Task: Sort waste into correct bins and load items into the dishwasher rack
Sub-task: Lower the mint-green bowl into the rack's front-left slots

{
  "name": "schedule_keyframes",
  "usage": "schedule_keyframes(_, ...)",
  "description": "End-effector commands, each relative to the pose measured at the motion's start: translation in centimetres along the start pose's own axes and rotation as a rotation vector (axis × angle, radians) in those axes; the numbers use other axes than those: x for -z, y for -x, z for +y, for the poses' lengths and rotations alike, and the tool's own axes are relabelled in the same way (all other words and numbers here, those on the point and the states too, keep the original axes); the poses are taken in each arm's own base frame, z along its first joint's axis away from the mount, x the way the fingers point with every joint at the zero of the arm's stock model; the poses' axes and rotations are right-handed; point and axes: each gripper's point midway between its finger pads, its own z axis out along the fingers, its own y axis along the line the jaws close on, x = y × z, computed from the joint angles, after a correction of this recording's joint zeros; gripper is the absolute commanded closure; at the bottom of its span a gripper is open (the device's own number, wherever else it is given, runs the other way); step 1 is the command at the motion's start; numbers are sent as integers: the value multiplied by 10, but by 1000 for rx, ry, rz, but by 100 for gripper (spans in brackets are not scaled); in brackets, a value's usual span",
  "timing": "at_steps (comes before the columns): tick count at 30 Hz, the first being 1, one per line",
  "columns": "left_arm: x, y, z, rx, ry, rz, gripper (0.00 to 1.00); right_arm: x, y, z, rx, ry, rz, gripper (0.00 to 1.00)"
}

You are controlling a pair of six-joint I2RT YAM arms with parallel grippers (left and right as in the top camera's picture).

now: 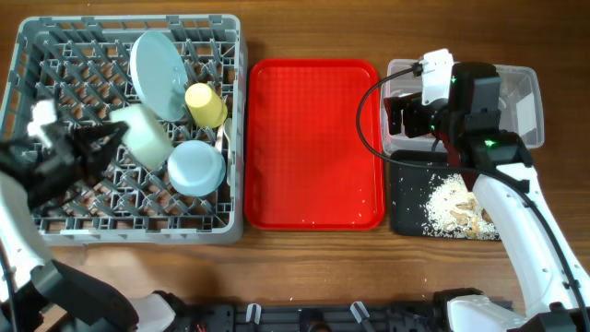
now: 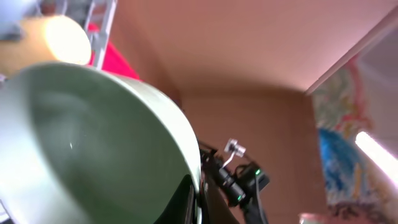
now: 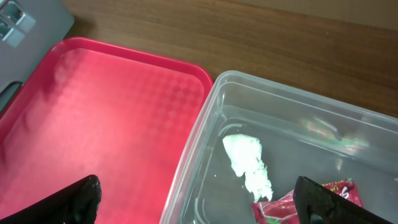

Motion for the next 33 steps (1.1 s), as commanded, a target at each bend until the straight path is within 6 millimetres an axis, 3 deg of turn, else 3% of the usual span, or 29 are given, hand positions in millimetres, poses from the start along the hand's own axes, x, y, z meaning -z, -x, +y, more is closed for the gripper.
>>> schedule_keyframes(1,17,7,7,-75,-124,-107,96,-2,-1,1,12,6,5,0)
schedule_keyframes(5,32,18,38,-98,-113,-176,96,-2,-1,1,12,6,5,0)
schedule_keyframes(12,36,32,57,-124,-109,-192,96,-2,-1,1,12,6,5,0)
schedule_keyframes(19,33,35,58,-173,-106,-182,96,-2,-1,1,12,6,5,0)
schedule_keyframes(26,-1,20,53,-190,-126,-62,96,-2,-1,1,12,6,5,0)
schedule_keyframes(33,-7,19,61,-246,-95,-43,96,-2,-1,1,12,7,5,0)
